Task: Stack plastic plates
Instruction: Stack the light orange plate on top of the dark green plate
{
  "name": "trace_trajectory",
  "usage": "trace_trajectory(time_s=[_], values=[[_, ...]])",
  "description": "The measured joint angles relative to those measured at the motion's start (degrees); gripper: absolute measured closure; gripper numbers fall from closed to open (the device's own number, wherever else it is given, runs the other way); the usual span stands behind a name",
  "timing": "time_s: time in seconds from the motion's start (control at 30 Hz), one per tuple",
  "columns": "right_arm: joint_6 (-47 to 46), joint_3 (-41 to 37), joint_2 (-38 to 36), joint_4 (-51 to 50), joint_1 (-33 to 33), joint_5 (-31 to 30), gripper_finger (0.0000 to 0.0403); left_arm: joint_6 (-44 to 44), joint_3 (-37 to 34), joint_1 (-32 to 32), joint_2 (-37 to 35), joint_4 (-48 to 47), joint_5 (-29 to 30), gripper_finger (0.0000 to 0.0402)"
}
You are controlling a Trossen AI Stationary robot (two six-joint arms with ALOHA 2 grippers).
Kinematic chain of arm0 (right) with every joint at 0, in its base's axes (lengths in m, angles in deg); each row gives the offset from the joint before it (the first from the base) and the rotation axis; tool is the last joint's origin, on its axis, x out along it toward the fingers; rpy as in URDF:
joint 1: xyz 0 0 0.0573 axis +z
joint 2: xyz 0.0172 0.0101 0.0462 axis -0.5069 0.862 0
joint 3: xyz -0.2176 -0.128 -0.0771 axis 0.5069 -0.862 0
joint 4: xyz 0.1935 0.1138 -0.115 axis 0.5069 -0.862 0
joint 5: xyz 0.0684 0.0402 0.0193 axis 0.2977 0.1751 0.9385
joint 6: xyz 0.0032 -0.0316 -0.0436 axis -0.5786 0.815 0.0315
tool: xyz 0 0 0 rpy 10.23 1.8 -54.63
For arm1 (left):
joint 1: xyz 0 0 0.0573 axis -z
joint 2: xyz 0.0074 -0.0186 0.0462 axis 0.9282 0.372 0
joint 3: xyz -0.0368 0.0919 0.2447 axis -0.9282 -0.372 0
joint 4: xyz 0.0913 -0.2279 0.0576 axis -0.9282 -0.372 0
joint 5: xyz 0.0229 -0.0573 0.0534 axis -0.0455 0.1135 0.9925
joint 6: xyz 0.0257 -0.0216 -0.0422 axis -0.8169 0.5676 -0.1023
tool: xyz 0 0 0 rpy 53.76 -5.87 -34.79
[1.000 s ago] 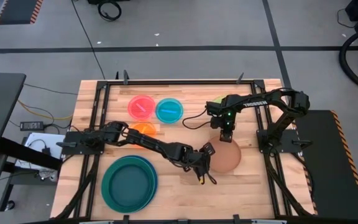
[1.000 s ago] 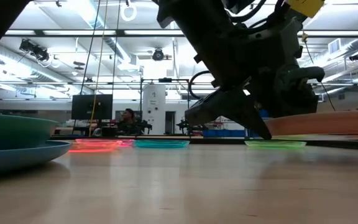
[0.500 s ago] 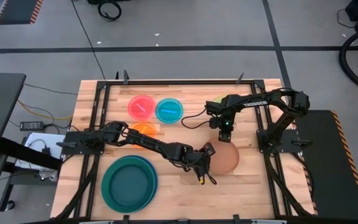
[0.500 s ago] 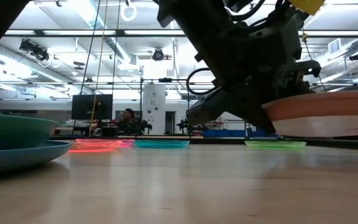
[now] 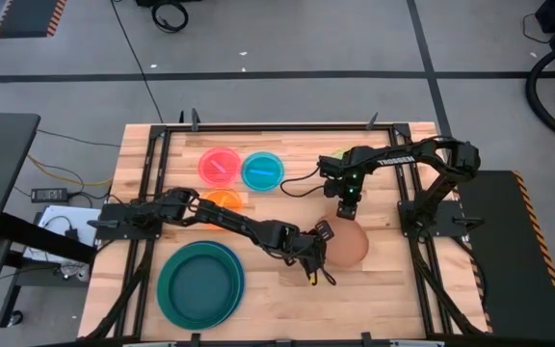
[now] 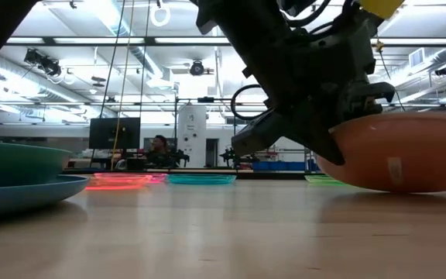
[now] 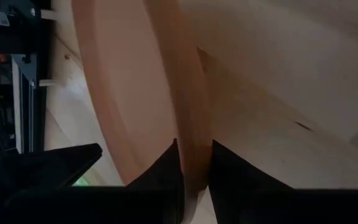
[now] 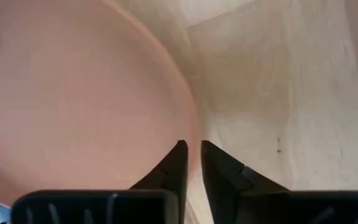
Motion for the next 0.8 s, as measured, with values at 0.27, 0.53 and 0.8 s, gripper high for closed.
trace_trajectory(time_s=[0.27, 0.53, 0.8], values=[[0.02, 1.53, -1.43, -3.06, -0.30, -0.56, 0.0277, 0.15, 0.00, 0.00, -0.01, 0.11, 0.02, 0.0342], [-1.49, 7.63, -10.82, -5.64, -1.04, -9.11, 0.0248, 6.00, -0.04, 0.35, -0.99, -4.08, 3.71, 0.0342], [-5.22, 6.63, -26.81, 0.89, -0.24, -16.38, 0.0249, 18.74, -0.07, 1.08, -6.29, -15.18, 10.46, 0.0342]])
